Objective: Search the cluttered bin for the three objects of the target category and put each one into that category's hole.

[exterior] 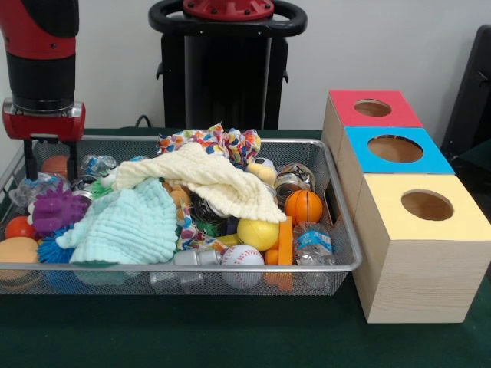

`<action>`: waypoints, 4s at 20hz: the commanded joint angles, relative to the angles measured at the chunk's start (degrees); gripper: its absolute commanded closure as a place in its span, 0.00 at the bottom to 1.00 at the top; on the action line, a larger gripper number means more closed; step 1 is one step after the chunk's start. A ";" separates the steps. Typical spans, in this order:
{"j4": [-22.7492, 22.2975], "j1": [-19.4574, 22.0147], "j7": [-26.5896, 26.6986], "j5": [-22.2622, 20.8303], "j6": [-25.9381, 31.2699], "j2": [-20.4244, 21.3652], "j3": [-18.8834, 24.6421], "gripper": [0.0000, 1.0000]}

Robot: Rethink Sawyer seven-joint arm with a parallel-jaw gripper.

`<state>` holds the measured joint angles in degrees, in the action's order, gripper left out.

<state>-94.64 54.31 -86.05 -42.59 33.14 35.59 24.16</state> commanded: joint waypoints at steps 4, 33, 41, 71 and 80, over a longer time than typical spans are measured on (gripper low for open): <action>-0.28 -0.45 2.77 -4.40 0.67 -5.70 -2.99 0.00; -2.00 -9.91 -10.79 12.42 1.88 4.32 -13.15 0.00; -2.26 -10.11 -12.01 15.82 -3.51 0.79 -14.89 0.00; 1.27 -11.44 -11.21 25.37 -4.97 -4.12 -22.80 0.00; 0.88 -8.47 -9.89 24.81 -6.76 -4.99 -22.83 0.00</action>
<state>-94.54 43.83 -87.77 -19.26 31.14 33.08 0.16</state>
